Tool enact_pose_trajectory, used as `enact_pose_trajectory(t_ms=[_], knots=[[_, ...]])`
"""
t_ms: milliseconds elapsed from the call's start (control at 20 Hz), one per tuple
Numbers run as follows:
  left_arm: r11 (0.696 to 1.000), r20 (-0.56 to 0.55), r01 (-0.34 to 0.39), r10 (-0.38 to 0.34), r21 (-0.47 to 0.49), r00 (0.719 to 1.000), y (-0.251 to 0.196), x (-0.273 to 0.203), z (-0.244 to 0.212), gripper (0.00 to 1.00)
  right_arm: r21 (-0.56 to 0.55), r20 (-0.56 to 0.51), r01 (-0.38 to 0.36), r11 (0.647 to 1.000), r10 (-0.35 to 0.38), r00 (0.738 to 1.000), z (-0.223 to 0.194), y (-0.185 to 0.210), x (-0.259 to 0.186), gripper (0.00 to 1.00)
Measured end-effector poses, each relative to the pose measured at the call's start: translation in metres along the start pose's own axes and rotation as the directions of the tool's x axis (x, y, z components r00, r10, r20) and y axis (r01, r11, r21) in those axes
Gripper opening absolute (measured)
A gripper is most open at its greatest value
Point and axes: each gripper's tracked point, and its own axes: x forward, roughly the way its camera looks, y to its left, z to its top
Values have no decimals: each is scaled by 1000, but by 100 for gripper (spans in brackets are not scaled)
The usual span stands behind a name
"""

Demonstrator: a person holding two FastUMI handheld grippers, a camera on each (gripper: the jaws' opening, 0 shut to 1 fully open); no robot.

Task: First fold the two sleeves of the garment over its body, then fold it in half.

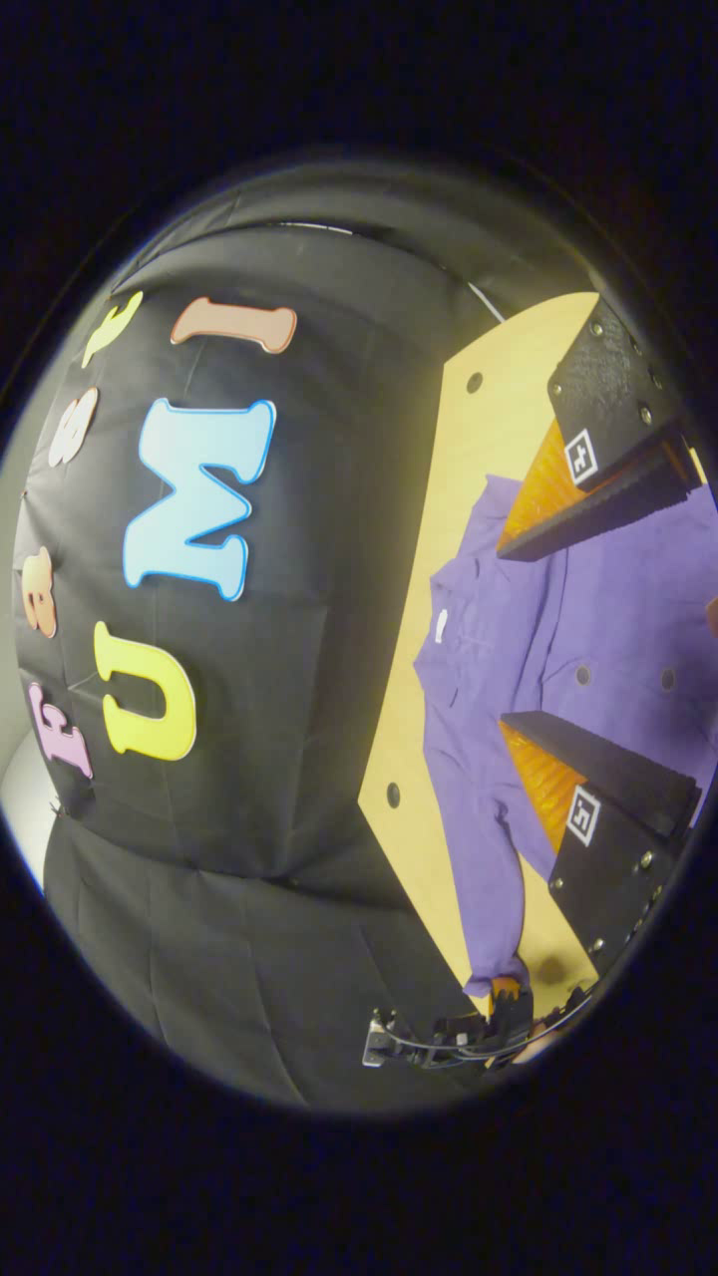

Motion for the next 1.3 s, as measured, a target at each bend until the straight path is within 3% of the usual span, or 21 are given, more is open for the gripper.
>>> enact_pose_trajectory(t_ms=[200,600,1000,1300], knots=[[999,129,30,-35,46,991,-28,-31,56,6,22,-18,31,999,-30,999,-10,-25,-3,94],[978,228,175,-197,116,953,-131,-63,117,5,33,-34,70,997,-69,997,-26,-59,-18,94],[912,267,362,-404,195,875,-267,-103,157,6,83,-53,152,985,-148,988,-49,-110,-40,94],[829,281,480,-552,287,785,-379,-150,187,5,117,-79,226,967,-218,973,-72,-157,-60,94]])
